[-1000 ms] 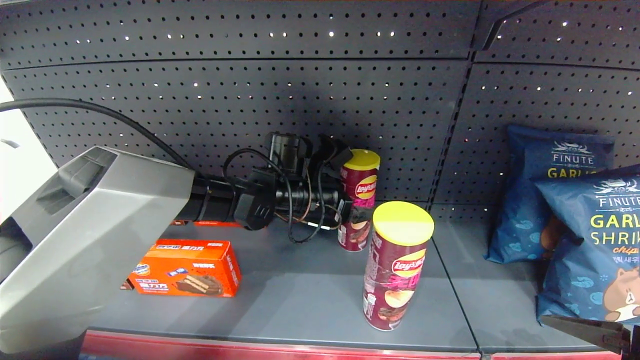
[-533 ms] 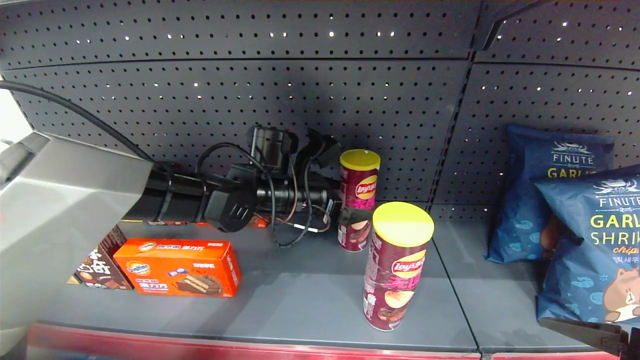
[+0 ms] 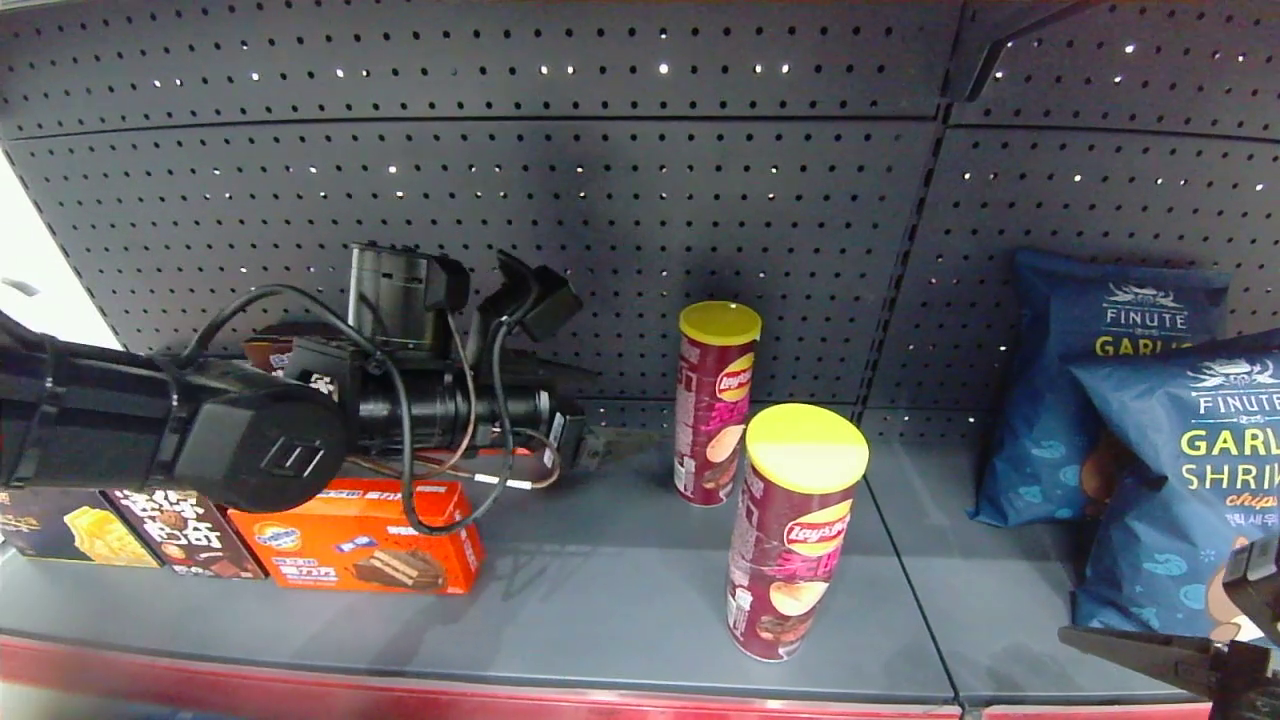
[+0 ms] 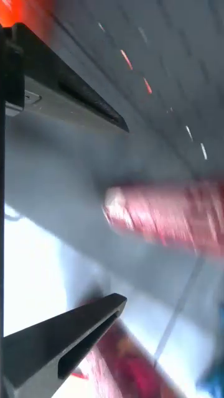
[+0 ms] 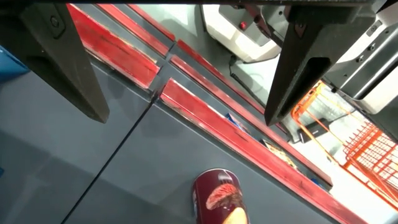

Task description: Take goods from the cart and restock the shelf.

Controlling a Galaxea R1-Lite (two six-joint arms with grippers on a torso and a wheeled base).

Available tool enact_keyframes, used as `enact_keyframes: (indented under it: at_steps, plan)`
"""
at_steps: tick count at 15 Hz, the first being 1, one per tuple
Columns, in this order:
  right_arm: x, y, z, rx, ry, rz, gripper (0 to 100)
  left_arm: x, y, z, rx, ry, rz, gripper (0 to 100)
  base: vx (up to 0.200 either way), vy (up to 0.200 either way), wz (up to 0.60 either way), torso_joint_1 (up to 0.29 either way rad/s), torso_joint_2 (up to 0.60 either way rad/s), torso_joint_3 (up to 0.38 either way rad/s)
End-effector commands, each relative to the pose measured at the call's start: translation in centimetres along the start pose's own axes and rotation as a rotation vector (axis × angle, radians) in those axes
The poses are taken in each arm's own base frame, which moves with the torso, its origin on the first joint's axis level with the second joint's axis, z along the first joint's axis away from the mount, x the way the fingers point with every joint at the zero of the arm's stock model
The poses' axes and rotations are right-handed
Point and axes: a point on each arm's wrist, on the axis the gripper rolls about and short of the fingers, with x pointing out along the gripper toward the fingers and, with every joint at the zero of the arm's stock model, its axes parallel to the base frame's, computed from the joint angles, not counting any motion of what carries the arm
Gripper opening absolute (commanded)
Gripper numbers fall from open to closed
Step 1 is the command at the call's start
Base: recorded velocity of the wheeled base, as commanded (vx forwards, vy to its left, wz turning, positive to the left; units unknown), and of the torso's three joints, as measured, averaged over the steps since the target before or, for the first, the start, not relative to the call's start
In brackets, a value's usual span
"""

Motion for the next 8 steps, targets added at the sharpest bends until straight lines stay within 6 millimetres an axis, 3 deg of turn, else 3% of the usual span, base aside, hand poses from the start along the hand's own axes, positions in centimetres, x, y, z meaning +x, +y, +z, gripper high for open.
enact_keyframes:
  at_steps: [1, 3, 4, 8]
  plan:
    - [0.9, -0.2, 0.6, 0.009, 0.019, -0.024, 100, -1.7, -0.4, 0.8, 0.009, -0.012, 0.09, 100, 0.0, 0.0, 0.0, 0.0, 0.0, 0.0]
    - [1.2, -0.1, 1.2, 0.009, 0.018, -0.024, 100, -1.6, -0.6, 0.8, 0.015, 0.007, 0.157, 100, 0.0, 0.0, 0.0, 0.0, 0.0, 0.0]
    - [1.7, -0.1, 1.6, 0.009, 0.022, -0.026, 100, -1.2, -1.2, 1.1, 0.027, 0.036, 0.276, 100, 0.0, 0.0, 0.0, 0.0, 0.0, 0.0]
    - [1.9, -0.1, 1.6, 0.009, 0.024, -0.024, 100, 0.5, -3.5, 1.0, 0.052, 0.095, 0.423, 100, 0.0, 0.0, 0.0, 0.0, 0.0, 0.0]
